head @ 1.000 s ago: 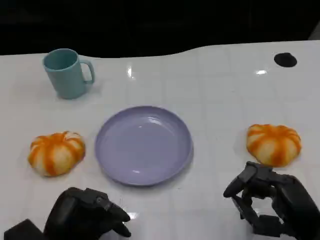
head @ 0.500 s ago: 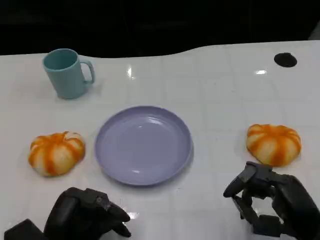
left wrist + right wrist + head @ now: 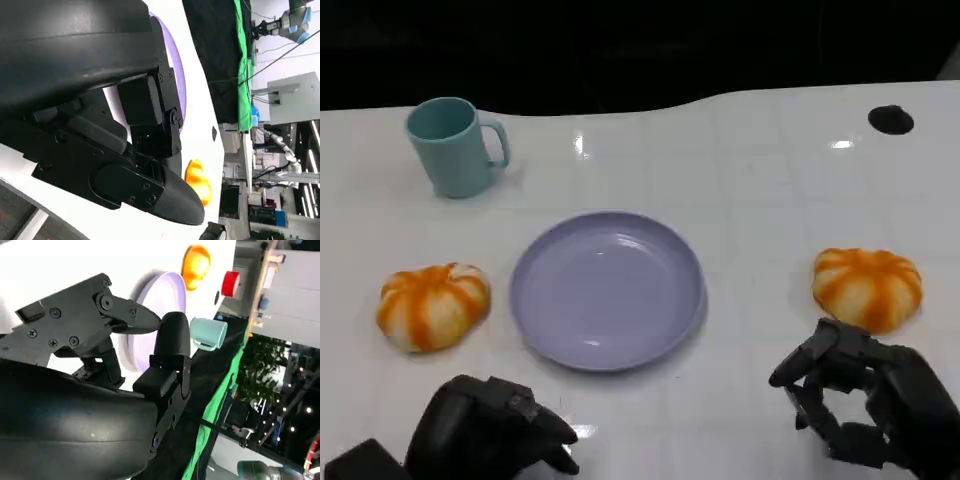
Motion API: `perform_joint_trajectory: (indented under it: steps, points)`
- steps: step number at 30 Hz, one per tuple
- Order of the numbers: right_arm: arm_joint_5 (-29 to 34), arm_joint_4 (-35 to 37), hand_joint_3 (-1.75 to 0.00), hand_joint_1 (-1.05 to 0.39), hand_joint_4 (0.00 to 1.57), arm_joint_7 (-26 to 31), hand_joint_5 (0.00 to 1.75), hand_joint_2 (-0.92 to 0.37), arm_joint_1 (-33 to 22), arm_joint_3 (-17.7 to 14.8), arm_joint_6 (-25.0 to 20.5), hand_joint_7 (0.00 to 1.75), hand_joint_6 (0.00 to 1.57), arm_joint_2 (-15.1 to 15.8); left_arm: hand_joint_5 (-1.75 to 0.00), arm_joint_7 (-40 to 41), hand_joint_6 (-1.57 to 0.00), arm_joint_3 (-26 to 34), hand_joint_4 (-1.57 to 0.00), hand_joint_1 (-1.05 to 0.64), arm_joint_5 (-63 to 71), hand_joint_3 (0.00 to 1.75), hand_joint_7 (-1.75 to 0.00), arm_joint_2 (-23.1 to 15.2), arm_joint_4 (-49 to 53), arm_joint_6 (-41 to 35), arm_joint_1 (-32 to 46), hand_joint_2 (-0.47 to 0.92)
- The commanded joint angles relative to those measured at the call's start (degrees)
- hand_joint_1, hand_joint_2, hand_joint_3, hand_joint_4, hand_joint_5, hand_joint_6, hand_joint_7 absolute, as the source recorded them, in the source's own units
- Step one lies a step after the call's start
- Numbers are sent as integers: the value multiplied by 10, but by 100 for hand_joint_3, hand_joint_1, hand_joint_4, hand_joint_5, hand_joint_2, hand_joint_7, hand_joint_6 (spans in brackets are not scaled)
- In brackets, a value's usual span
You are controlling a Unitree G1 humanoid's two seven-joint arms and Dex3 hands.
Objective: Grasp the bread from the table and place it into the plate.
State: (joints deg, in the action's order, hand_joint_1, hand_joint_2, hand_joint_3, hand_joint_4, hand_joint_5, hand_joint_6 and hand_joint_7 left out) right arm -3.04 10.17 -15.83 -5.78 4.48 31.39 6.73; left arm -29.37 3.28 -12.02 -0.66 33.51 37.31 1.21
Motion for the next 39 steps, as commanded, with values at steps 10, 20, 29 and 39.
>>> perform_joint_trajectory:
  steps: [10,20,29,39]
  points:
    - [137,4,-11,-35,55,99,58,-92,43,-47,42,14,70,36,-64,-3,-157,4,-145,-105,-2,0,-22,-10,-1,2,-4,92]
    - [248,-34,-6,-44,29,141,40,-91,62,-55,-18,0,50,93,-64,-5,-157,4,-145,-105,-6,0,-22,-7,-2,-3,-4,91]
    - [417,-89,-6,-56,11,181,33,-92,73,-34,-110,0,34,154,-64,-1,-157,3,-144,-105,-1,0,-22,-6,0,1,-6,91]
    - [601,-134,-1,-60,0,172,47,-90,101,31,-238,1,31,189,-64,-4,-157,4,-145,-105,-5,0,-22,-5,1,-1,-6,91]
